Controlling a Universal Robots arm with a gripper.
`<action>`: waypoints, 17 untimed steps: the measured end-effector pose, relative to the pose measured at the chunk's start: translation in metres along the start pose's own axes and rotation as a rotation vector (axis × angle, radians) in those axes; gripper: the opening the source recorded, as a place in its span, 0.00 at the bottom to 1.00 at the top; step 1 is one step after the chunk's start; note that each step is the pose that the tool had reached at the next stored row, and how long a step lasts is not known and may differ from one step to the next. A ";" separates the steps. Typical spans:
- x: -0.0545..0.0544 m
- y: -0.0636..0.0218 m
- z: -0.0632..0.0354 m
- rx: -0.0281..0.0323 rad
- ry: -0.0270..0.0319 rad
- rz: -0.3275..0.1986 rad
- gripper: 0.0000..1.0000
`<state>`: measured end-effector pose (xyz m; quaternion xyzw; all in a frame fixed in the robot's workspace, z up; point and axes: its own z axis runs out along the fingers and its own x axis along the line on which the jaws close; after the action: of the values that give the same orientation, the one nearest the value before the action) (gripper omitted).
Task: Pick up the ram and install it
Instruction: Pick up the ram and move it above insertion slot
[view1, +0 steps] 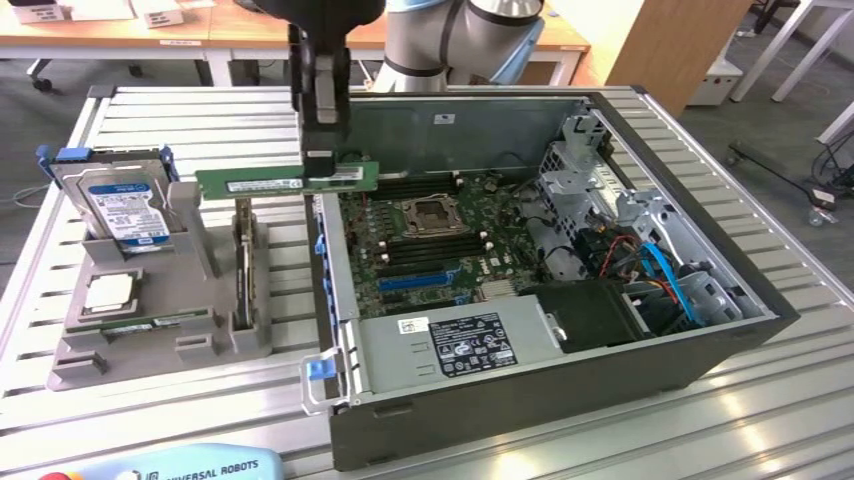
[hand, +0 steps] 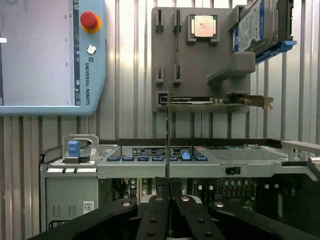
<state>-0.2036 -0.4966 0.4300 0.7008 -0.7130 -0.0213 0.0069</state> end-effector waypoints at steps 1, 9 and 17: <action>0.000 -0.0034 -0.0001 0.0000 0.0000 0.000 0.11; -0.001 -0.0298 -0.0011 0.0001 -0.0001 0.000 0.11; -0.001 -0.0533 -0.0021 0.0001 -0.0001 0.000 0.11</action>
<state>-0.1502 -0.4966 0.4300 0.7009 -0.7129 -0.0213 0.0069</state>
